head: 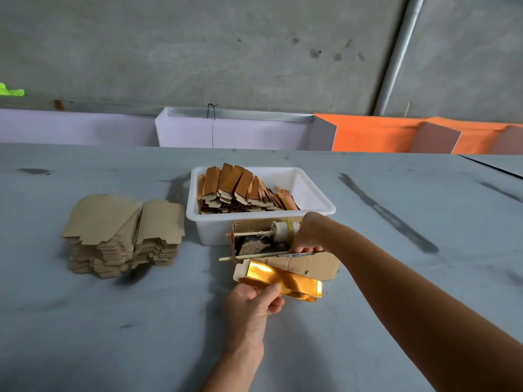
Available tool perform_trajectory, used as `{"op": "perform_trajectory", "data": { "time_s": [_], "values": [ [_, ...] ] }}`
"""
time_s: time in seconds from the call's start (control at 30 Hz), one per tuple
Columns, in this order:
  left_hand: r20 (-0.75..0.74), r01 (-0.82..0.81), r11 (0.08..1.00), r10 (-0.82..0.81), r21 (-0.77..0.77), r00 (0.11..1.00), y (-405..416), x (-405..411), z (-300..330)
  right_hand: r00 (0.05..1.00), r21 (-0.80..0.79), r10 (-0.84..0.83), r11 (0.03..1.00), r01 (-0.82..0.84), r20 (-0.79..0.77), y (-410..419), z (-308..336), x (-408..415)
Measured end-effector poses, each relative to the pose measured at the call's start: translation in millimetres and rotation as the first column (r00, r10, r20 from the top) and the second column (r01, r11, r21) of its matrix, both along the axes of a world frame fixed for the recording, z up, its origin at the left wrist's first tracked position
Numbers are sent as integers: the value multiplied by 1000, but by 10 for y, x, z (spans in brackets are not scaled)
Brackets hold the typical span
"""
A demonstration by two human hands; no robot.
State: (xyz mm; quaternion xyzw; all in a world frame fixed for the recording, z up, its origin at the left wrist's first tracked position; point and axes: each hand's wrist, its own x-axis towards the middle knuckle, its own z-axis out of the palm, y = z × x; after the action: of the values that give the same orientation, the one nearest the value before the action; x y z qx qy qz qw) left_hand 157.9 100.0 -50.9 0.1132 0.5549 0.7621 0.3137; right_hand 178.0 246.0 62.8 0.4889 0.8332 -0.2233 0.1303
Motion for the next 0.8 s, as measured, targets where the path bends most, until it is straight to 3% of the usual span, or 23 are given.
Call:
{"op": "perform_trajectory", "data": {
  "time_s": [0.1, 0.3, 0.63, 0.8],
  "values": [
    [3, -2, 1000, 2, -8, 1000, 0, -1, -6, 998, -122, -61, 991, 58, -18, -18, 19, -16],
    [-21, 3, 999, -3, -36, 1000, 6, -6, -14, 999, -37, 34, 999, -35, -9, 31, 45, -4],
    [-28, 23, 999, -24, -37, 999, 2, 6, 12, 999, -42, 32, 999, -33, -10, 60, 131, 99],
    [-22, 28, 999, -29, -35, 999, -10, 7, 14, 997, 44, 18, 999, -15, -75, 54, 26, 19]
  ]
}}
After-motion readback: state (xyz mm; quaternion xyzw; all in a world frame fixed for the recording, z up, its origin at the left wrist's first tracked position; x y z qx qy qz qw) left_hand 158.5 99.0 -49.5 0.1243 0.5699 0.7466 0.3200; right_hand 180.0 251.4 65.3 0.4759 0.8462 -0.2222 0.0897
